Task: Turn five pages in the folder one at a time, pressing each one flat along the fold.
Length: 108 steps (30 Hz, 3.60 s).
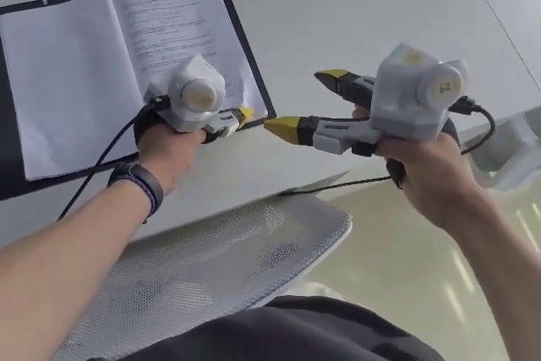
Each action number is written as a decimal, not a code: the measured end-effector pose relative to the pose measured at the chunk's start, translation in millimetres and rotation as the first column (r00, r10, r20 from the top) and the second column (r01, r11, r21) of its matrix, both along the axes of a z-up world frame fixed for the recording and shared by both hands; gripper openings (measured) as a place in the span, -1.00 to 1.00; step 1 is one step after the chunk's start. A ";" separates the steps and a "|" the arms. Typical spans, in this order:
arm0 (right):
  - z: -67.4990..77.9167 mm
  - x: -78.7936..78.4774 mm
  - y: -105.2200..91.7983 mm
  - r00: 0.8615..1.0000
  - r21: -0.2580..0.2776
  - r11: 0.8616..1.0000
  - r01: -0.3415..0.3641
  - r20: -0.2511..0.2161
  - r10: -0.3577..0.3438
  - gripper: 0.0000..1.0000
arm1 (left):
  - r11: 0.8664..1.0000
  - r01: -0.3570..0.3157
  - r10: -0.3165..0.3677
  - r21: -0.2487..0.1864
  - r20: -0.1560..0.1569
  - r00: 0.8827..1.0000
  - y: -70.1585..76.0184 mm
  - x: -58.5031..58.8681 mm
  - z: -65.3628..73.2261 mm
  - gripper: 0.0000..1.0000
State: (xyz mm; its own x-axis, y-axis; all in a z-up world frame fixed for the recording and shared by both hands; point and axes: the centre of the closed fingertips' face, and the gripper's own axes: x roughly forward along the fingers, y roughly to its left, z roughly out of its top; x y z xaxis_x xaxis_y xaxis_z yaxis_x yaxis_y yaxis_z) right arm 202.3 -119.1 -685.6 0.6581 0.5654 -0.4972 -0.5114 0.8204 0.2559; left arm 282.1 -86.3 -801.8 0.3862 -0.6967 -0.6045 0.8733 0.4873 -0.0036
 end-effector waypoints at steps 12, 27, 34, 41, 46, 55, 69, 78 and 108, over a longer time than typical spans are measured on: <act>-14.5 19.7 0.2 1.000 0.035 0.999 -0.023 -0.011 0.023 0.43 | 1.000 0.003 -0.003 -0.002 -0.008 1.000 2.0 1.6 0.6 -0.08; -43.9 70.8 8.8 0.997 0.115 0.992 -0.049 -0.059 0.056 0.31 | 1.000 0.003 -0.003 -0.004 -0.010 1.000 1.8 1.0 -1.1 -0.08; -53.6 86.9 14.5 0.995 0.169 0.985 -0.039 -0.084 0.053 0.24 | 1.000 0.003 -0.003 -0.005 -0.010 1.000 1.8 1.8 -1.7 -0.08; -71.9 99.4 18.9 0.991 0.175 0.983 -0.054 -0.110 0.074 0.21 | 1.000 0.002 -0.002 -0.006 -0.010 1.000 1.8 2.8 -1.9 -0.08; -83.0 107.7 20.3 0.988 0.195 0.979 -0.056 -0.130 0.082 0.16 | 1.000 0.001 -0.001 -0.007 -0.011 1.000 1.9 3.5 -1.8 -0.08; -89.6 104.5 30.4 0.982 0.232 0.969 -0.079 -0.149 0.116 -0.09 | 1.000 0.000 0.000 -0.009 -0.012 1.000 2.4 4.7 -1.5 -0.08; -101.5 121.9 16.1 0.969 0.377 0.922 0.085 -0.247 0.011 -0.69 | 1.000 -0.002 0.002 -0.010 -0.013 1.000 2.1 5.6 -1.4 -0.08; -104.8 122.6 11.9 0.959 0.394 0.909 0.135 -0.282 -0.020 -0.97 | 1.000 -0.003 0.003 -0.010 -0.013 1.000 2.0 5.3 -1.1 -0.08; -68.8 112.3 32.7 0.965 0.402 0.906 0.134 -0.262 -0.026 -1.00 | 0.998 -0.067 0.066 -0.012 -0.049 0.997 44.6 1.9 33.0 0.17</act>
